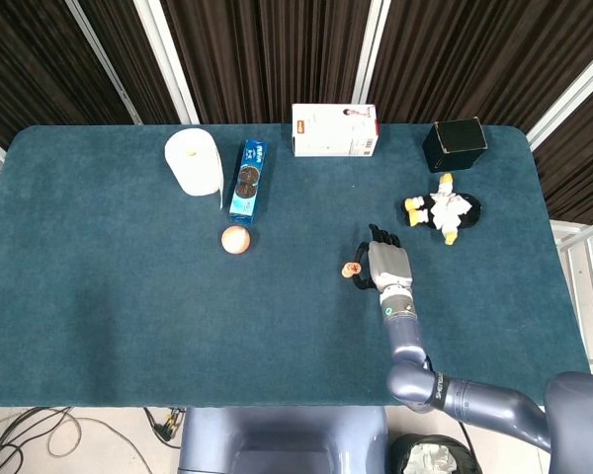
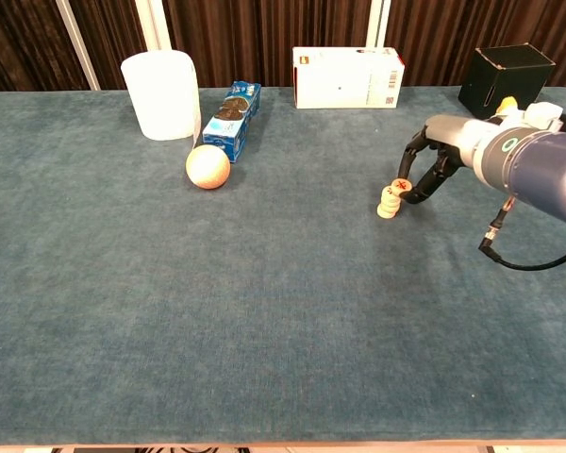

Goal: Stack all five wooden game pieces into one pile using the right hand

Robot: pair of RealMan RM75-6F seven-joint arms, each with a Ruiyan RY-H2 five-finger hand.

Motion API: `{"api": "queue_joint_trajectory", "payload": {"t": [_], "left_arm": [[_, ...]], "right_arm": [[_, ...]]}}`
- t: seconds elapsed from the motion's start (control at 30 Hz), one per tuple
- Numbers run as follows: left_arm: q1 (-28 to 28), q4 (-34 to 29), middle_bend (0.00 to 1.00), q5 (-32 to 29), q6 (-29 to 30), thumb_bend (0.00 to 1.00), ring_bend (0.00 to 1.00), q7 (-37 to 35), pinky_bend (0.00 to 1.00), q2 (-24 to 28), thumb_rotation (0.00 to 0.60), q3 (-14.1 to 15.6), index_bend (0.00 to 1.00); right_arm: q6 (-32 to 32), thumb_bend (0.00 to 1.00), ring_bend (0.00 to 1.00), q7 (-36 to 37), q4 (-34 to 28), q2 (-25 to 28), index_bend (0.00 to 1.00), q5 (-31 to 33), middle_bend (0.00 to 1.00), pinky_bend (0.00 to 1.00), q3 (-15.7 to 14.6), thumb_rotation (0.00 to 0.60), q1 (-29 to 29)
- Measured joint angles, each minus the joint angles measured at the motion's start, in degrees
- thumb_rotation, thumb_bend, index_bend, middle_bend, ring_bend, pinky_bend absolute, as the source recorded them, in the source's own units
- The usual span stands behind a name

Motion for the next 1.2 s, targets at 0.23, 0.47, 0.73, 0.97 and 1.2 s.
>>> {"api": "queue_joint_trajectory", "payload": {"t": [0.23,0.47,0.73,0.97,1.2], "left_arm": [[-0.02,0.03,0.0,0.01,0.0,0.11,0.0,-0.01,0.0,-0.02,0.6,-0.01,0.01],[0.01,0.13,0.0,-0.11,-0.01,0.11,0.0,-0.19,0.0,0.04,0.6,-0.08,0.01],[-0.04,0.08,0.0,-0.31,-0.09,0.11,0.0,-0.1,0.0,0.07,0.6,-0.16,0.01],[-0.03,0.06,0.0,-0.38,-0.09,0.11,0.0,-0.1,0.0,0.11,0.6,-0.18,0.01],[-0.03,0.1,0.0,-0.68,-0.16,0.11,0.0,-0.24,0.0,0.19,0.6,-0.29,0.01]], "right_arm": [[-0.23,0.41,0.0,0.51,0.37,-0.38,0.54,-0.08,0.0,0.0,-0.26,0.6,0.22],[0.08,0.41,0.0,0.57,0.59,-0.87,0.54,-0.36,0.0,0.0,-0.11,0.6,0.81],[0.19,0.41,0.0,0.27,1.5,-1.49,0.54,0.21,0.0,0.0,0.07,0.6,1.39],[-0.01,0.41,0.0,0.1,1.89,-1.76,0.54,0.78,0.0,0.0,0.24,0.6,1.74],[0.21,0.41,0.0,0.03,1.69,-1.66,0.51,0.77,0.0,0.0,0.29,0.6,1.84]]}}
